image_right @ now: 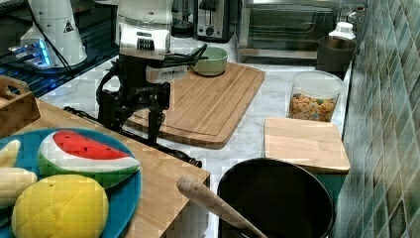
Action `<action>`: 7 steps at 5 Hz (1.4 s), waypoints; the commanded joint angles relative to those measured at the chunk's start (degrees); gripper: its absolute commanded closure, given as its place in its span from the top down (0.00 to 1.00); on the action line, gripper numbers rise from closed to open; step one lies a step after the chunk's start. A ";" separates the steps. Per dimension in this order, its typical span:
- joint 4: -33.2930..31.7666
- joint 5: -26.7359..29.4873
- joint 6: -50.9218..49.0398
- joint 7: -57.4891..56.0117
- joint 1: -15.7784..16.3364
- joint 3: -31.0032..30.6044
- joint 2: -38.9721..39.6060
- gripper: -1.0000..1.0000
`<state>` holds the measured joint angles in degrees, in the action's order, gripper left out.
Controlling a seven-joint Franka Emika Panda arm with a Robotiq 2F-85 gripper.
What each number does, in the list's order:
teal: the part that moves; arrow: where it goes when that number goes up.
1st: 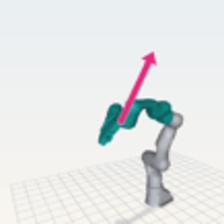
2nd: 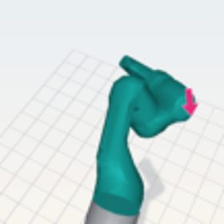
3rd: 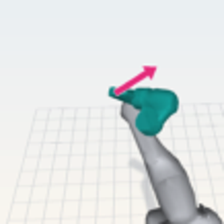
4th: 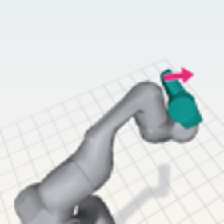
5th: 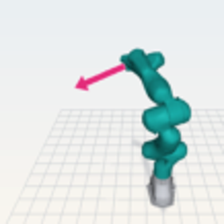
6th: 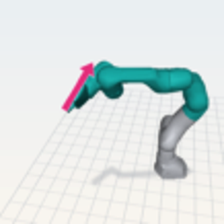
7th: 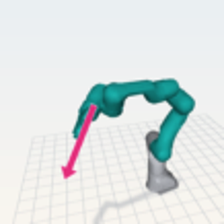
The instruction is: Open the drawer.
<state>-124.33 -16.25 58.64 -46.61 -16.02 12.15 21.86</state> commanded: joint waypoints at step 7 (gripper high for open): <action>3.50 9.43 -9.70 12.66 11.94 -20.81 -5.61 1.00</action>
<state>-125.22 -8.88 47.95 -38.78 -11.26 -0.72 18.80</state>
